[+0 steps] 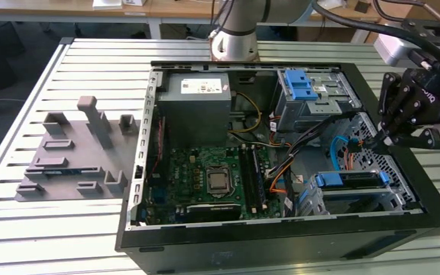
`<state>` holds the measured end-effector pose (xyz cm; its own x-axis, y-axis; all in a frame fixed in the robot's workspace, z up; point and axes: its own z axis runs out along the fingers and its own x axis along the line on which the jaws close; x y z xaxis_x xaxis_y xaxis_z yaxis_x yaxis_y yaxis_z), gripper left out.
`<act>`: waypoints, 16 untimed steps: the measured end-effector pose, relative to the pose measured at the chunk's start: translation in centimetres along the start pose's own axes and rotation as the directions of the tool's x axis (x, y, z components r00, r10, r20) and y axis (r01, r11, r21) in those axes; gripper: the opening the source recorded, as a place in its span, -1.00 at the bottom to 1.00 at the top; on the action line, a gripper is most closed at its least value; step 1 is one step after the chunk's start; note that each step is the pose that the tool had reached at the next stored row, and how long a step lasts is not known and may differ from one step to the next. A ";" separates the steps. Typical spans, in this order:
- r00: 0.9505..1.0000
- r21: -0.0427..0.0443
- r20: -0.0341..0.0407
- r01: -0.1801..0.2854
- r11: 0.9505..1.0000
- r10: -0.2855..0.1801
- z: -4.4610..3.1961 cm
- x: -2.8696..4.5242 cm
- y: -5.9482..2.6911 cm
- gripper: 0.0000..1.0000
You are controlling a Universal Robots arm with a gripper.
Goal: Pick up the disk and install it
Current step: 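Insert the first disk wire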
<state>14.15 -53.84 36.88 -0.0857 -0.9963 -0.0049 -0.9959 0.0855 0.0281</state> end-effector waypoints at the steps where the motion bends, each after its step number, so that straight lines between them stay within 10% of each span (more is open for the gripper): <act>1: 1.000 0.000 0.000 0.000 1.000 0.000 0.02 -0.30 0.01 -0.79; 16: 0.999 -0.001 -0.015 -0.040 0.999 0.040 0.42 -2.00 -0.37 -0.65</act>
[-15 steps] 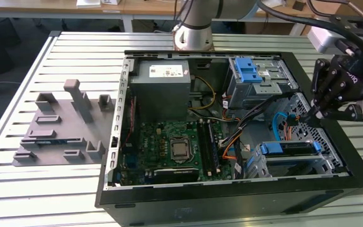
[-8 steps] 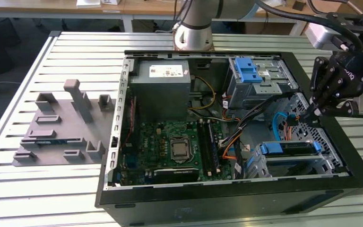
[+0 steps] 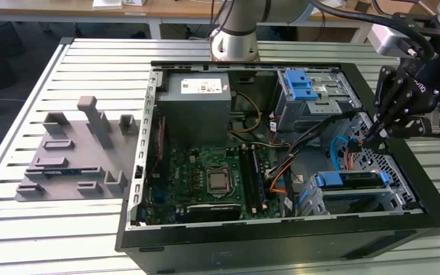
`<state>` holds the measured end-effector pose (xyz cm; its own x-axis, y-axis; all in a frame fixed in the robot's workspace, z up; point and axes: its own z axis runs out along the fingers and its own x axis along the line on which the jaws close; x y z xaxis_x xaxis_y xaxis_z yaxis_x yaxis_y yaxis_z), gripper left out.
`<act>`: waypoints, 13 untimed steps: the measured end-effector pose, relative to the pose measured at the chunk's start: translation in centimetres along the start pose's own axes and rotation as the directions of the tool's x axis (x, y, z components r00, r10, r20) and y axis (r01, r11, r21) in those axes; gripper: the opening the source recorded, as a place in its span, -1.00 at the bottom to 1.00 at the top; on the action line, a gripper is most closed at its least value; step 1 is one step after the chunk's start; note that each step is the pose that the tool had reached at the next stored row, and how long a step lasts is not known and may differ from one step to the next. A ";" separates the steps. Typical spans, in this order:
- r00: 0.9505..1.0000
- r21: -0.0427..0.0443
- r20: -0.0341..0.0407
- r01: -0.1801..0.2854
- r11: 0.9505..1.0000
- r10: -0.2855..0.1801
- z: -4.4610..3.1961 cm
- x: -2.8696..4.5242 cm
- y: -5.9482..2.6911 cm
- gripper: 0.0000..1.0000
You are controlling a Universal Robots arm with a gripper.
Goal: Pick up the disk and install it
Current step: 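Insert the first disk wire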
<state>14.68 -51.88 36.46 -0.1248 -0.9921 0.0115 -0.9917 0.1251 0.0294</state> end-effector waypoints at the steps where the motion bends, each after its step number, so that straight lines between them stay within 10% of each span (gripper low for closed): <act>1: 1.000 0.000 -0.005 -0.001 1.000 0.001 0.04 -0.08 -0.01 -0.65; 13: 0.999 0.004 -0.037 -0.038 0.999 0.038 0.62 -0.89 0.05 -0.50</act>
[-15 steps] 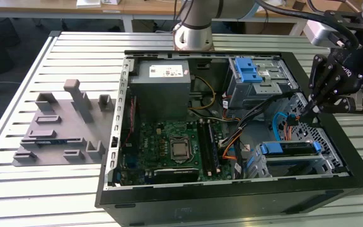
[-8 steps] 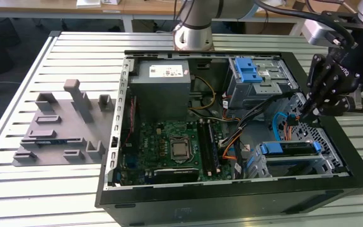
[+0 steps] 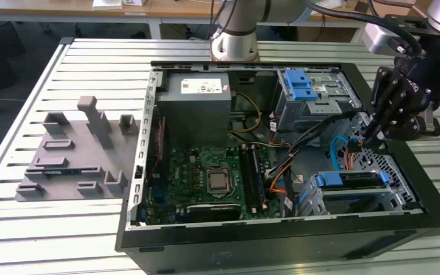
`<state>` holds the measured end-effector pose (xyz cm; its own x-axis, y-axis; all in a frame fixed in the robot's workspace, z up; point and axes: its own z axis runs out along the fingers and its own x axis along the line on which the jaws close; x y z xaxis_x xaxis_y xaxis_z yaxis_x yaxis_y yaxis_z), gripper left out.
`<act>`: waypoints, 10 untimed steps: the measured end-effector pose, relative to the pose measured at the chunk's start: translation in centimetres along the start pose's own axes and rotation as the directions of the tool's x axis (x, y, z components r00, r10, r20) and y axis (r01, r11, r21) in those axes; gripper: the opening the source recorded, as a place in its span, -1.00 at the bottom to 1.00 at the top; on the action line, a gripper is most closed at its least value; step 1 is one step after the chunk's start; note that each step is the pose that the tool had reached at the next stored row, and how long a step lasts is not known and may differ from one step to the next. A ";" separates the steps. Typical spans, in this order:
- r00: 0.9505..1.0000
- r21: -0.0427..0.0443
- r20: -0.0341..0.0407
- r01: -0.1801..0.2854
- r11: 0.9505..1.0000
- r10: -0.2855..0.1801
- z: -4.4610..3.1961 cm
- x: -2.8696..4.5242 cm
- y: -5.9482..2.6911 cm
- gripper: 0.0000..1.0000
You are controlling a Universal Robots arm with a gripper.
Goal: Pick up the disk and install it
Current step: 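Insert the first disk wire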
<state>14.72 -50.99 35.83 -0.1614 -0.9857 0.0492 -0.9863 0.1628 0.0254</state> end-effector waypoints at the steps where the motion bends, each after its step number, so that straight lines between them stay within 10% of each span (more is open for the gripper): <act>1: 1.000 0.000 -0.003 -0.003 1.000 0.003 0.04 -0.06 0.01 -0.50; 10: 0.999 0.004 -0.028 -0.026 1.000 0.026 0.41 -0.55 0.07 -0.50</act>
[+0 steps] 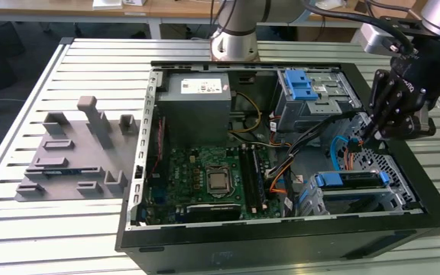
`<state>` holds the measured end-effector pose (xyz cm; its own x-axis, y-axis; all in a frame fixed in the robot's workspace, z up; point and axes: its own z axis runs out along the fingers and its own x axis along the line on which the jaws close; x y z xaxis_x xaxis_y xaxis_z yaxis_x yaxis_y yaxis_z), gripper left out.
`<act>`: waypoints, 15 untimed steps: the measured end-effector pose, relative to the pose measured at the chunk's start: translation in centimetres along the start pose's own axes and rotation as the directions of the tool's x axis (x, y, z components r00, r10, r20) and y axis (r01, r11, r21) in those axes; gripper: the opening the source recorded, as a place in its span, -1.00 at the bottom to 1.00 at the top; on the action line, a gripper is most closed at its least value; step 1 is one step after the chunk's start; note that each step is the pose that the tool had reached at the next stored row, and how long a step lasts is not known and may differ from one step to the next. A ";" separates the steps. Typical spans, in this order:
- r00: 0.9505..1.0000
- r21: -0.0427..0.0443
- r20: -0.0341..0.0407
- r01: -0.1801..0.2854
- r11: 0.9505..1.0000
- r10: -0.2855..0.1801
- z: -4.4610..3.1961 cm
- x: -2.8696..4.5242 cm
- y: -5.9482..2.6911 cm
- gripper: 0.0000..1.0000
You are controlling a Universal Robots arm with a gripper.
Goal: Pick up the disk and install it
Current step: 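Insert the first disk wire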
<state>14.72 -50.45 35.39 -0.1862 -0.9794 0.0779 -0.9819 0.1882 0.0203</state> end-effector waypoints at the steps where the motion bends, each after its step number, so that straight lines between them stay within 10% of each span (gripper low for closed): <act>1: 1.000 0.001 -0.004 0.000 1.000 0.000 0.00 -0.02 0.00 -0.53; 15: 0.999 0.008 -0.007 0.053 0.999 -0.053 0.06 0.69 0.37 -0.67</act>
<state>14.23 -51.07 35.39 -0.1338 -0.9875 0.0838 -0.9906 0.1357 0.0168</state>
